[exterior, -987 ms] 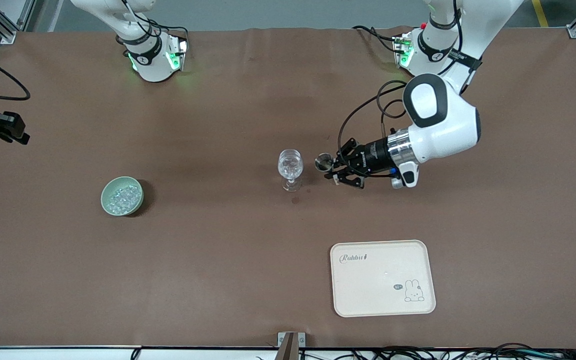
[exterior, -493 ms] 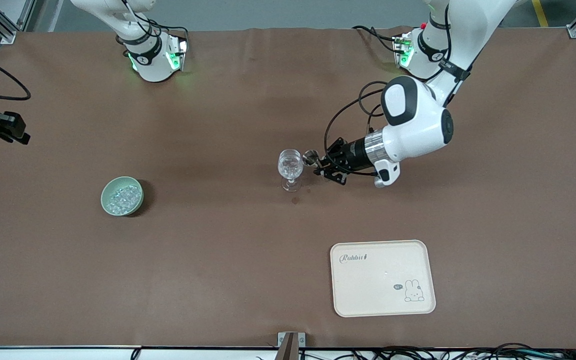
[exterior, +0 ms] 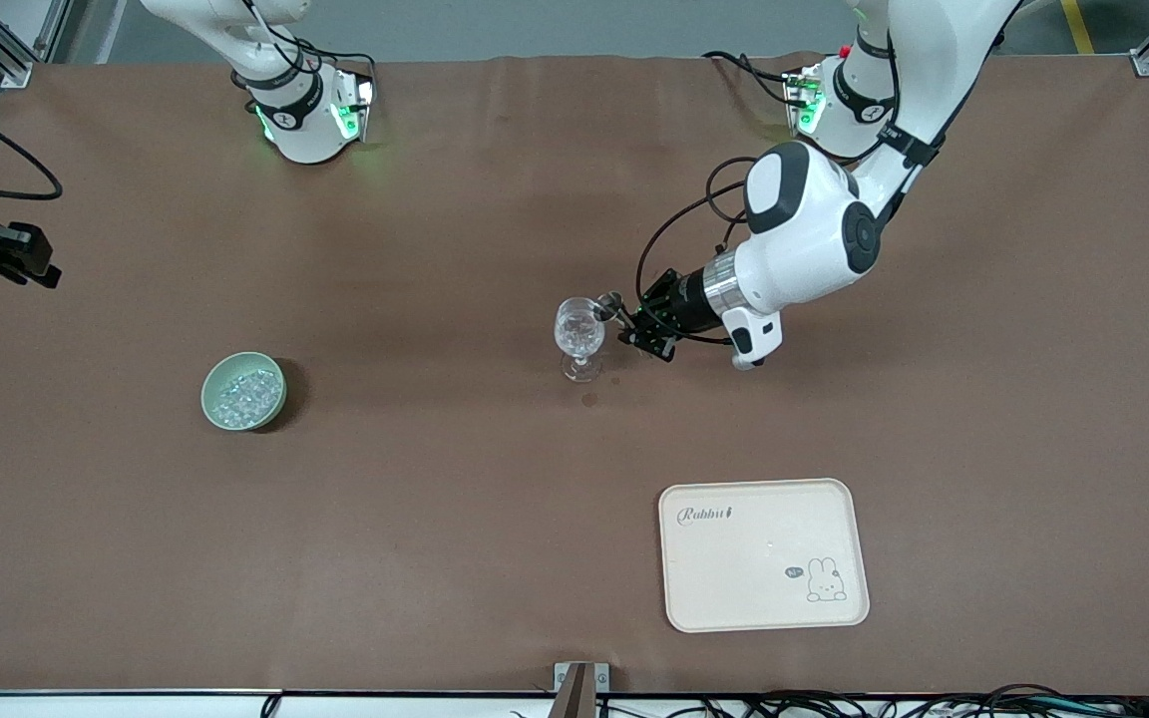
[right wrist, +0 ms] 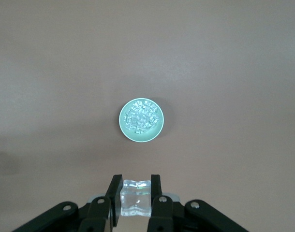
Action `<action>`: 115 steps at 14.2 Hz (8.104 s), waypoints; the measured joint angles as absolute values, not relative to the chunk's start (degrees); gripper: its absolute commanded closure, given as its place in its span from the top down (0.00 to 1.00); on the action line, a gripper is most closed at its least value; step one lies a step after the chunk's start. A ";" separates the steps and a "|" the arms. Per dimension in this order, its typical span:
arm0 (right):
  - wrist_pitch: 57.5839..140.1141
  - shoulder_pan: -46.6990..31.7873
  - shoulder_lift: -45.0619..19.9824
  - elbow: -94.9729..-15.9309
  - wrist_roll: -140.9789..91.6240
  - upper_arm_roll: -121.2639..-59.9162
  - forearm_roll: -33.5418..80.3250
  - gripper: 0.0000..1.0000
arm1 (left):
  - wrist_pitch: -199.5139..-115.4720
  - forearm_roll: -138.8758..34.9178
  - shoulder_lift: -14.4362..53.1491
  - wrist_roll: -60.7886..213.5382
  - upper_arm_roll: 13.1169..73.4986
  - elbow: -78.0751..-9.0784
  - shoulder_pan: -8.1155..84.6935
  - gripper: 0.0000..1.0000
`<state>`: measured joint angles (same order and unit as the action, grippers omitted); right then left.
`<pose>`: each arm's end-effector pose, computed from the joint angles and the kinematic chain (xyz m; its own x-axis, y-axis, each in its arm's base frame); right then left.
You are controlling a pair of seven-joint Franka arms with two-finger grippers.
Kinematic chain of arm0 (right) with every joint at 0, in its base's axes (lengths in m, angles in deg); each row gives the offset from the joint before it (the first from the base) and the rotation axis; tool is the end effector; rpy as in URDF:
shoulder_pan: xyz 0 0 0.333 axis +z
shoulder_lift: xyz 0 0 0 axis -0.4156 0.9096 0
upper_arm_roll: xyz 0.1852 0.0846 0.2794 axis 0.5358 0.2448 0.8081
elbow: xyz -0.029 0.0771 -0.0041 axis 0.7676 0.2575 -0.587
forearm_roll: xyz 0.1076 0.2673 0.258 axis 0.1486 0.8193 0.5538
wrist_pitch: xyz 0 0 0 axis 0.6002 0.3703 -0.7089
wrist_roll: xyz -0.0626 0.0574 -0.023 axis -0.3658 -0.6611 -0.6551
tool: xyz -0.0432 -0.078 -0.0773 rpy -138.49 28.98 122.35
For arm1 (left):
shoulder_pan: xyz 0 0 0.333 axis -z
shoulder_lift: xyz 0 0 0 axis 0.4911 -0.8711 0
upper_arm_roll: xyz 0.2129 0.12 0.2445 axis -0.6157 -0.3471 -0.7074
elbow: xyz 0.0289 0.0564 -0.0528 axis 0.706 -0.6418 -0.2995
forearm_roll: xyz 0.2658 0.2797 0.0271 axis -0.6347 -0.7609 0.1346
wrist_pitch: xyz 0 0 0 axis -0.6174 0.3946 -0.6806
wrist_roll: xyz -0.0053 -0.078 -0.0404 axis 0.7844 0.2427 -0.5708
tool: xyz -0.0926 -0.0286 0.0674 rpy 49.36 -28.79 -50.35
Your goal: Pour wine and add ice with both arms
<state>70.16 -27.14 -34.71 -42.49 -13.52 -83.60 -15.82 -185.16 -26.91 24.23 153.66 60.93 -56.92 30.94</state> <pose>0.5508 -0.0151 0.6590 0.9919 -0.1270 -0.0046 -0.1268 -0.9911 0.0398 0.5238 -0.3638 0.3663 0.2347 0.7777 -0.5832 0.9714 -0.2094 0.1117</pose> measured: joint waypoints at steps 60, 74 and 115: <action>77.17 5.19 -18.17 -34.39 17.74 -83.07 -15.68 0.01 | -175.95 24.57 10.75 122.33 30.78 -43.80 30.57 0.04; 86.19 19.69 -0.44 -23.96 38.63 -83.74 -15.69 0.01 | -160.85 52.83 -2.64 93.33 24.41 -44.11 31.01 0.66; 70.12 -5.75 -19.64 -23.06 18.11 -85.27 -15.94 1.00 | -136.80 -52.87 31.19 71.97 22.11 -14.76 31.46 1.00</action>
<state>70.12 -5.75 -19.64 -23.06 18.11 -85.27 -15.94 -136.80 -52.87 31.19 71.97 22.11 -14.76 31.46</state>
